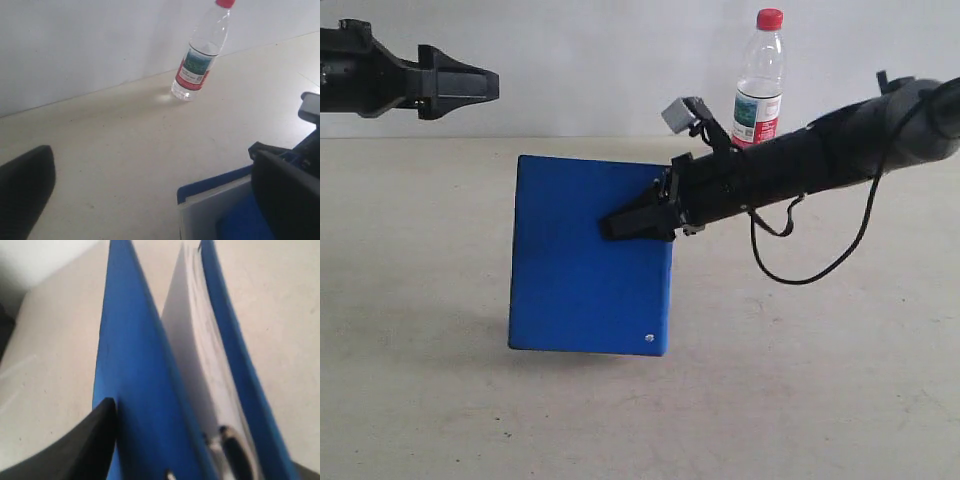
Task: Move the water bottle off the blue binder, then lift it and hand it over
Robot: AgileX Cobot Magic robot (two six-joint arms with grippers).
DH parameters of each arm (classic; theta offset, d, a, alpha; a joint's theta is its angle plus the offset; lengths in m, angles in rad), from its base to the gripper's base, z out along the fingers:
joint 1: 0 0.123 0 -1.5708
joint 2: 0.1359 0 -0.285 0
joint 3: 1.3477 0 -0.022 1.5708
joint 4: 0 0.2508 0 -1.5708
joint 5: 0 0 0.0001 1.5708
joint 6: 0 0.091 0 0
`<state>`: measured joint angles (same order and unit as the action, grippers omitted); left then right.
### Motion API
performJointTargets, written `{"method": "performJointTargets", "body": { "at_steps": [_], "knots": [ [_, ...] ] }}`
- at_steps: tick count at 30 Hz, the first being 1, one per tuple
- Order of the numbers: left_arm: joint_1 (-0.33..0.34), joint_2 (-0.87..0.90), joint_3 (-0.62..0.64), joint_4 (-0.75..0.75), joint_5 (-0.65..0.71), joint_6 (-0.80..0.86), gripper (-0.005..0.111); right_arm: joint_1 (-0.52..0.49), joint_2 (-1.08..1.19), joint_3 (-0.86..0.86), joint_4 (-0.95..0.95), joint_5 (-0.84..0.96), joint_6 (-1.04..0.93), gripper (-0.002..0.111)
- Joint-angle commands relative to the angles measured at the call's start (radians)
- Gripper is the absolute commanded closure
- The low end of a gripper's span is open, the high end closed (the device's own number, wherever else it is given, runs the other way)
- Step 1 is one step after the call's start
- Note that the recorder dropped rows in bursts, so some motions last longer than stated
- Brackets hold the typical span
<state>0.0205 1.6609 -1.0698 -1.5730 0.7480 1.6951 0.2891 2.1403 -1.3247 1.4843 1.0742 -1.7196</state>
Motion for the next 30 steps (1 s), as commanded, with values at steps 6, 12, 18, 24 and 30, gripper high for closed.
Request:
{"method": "performJointTargets", "body": {
  "at_steps": [6, 12, 18, 24, 30],
  "knots": [
    [-0.004, -0.189, 0.134, 0.005, 0.088, -0.062, 0.069, -0.001, -0.180, -0.001, -0.064, 0.002, 0.031, 0.108],
    [-0.004, -0.207, 0.140, 0.051, 0.218, -0.161, 0.102, -0.001, -0.189, -0.001, -0.091, 0.001, 0.088, 0.108],
    [-0.006, -0.244, 0.140, 0.113, 0.118, -0.193, 0.102, -0.001, -0.216, -0.001, -0.116, 0.001, 0.106, 0.109],
    [-0.006, -0.405, 0.174, 0.179, -0.302, -0.257, 0.102, 0.018, -0.297, -0.001, -0.107, 0.001, 0.093, 0.109],
    [-0.006, -0.570, 0.318, 0.170, -0.607, -0.313, 0.102, 0.125, -0.406, -0.001, -0.107, -0.099, 0.092, 0.109]
  ]
}}
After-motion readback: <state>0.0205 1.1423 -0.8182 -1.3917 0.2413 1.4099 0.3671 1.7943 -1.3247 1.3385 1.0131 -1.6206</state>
